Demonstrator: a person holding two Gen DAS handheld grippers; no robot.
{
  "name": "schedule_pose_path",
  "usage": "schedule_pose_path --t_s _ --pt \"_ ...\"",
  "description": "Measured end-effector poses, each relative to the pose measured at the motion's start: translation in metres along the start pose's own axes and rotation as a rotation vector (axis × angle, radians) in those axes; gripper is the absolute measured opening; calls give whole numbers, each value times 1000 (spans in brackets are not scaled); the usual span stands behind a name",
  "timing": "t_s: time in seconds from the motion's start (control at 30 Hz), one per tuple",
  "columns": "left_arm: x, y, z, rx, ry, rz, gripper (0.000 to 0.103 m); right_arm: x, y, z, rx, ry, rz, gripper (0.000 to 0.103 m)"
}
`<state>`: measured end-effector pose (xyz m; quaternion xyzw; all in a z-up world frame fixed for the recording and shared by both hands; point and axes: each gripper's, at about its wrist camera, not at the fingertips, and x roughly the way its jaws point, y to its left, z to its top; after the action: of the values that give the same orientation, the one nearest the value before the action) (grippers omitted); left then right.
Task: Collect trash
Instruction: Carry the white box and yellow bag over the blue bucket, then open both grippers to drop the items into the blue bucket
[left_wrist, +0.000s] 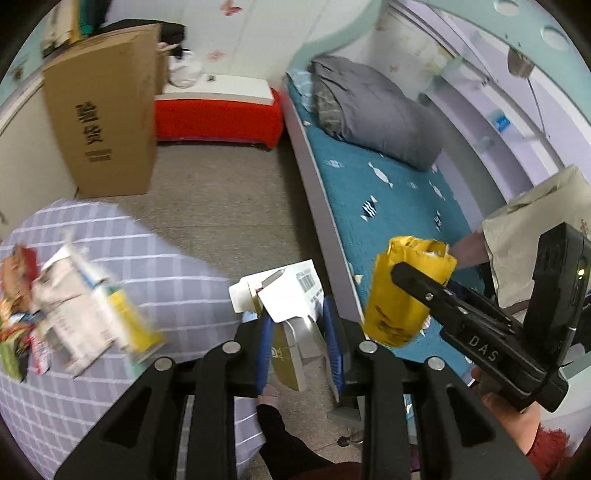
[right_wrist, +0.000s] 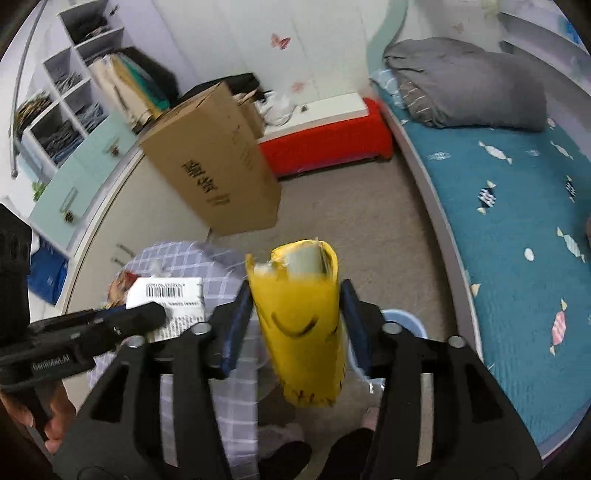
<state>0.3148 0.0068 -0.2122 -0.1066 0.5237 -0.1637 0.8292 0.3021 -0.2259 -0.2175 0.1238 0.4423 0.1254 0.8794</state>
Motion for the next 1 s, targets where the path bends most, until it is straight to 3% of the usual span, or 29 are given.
schedule_pose_path --t_s 0.27,0.63,0.87,0.93,0.97,1.0 --pt "56 -60 17 36 58 8 26 6 -71 12 36 43 1 56" --pt "96 -94 25 56 112 25 26 -17 -115 3 78 50 2 56" --pt "109 -120 29 118 126 13 28 -36 -130 4 84 -10 -49 57" --pt "108 -126 30 138 105 20 32 -41 -132 5 85 -31 -61 58" --pt "107 -127 31 145 92 39 46 -45 -134 5 86 -47 -68 59" --pt "107 -128 31 144 88 40 70 -47 -135 5 87 -51 -71 60"
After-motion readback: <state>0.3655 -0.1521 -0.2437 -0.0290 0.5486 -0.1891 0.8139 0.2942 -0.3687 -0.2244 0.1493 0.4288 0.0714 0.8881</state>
